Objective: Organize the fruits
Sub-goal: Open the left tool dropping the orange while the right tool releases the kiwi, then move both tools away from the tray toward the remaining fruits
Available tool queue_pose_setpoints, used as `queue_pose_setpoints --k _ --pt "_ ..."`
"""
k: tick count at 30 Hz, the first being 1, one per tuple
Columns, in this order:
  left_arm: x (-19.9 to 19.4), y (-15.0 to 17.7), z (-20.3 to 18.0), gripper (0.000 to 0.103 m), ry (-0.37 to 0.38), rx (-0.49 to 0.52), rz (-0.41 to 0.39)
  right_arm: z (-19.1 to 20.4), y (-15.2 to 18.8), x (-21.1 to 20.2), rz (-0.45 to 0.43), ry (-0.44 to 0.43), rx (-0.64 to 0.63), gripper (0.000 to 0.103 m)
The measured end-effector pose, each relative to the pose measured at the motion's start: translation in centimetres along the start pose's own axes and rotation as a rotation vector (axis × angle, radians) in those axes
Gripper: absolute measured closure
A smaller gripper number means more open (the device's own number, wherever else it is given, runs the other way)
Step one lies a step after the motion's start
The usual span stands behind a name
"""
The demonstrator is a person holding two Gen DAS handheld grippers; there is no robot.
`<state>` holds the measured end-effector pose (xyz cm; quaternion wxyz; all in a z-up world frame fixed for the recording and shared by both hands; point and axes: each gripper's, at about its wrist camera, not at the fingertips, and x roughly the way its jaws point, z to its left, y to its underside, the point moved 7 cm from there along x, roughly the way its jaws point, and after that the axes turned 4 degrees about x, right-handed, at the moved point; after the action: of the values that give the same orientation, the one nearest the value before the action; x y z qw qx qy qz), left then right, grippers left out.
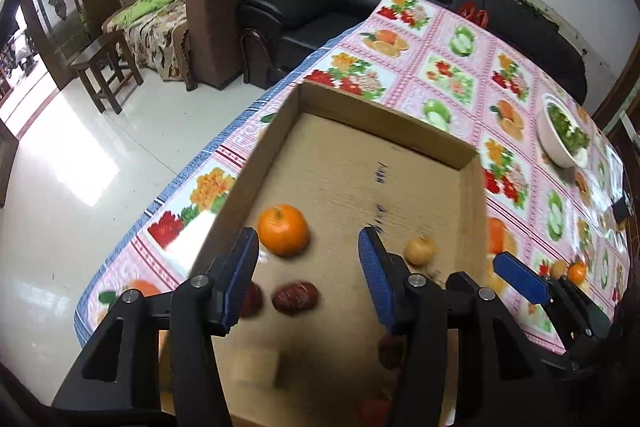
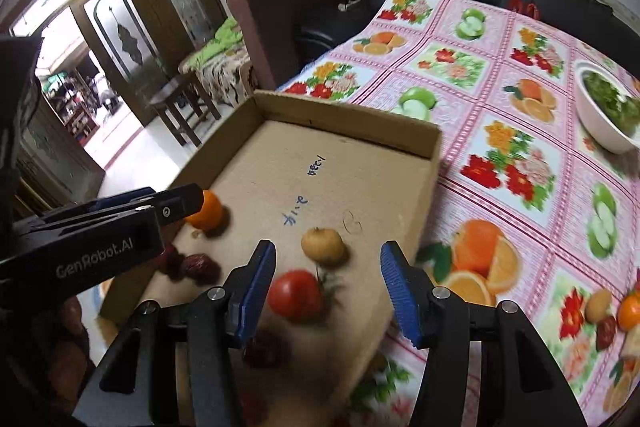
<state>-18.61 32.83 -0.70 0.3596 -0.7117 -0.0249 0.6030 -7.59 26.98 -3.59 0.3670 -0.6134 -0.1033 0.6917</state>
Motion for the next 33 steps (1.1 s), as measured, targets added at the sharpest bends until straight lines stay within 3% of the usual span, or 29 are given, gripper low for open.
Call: queue_pose_setpoints --k 5,18,33 --pt "-1.4 1.2 -2.6 0.052 -0.036 0.066 -0.026 -2.6 1.4 -3.2 -0.035 0.013 0.062 0.045" --pt "-4.5 3.8 -8.6 0.052 -0.026 0.198 -0.07 -9.7 6.5 -10.0 -0.087 0.075 0.211 0.044" --pt "-5.8 5.5 -12.2 0.05 -0.016 0.272 -0.074 -15.0 10.6 -13.5 -0.114 0.125 0.328 0.041"
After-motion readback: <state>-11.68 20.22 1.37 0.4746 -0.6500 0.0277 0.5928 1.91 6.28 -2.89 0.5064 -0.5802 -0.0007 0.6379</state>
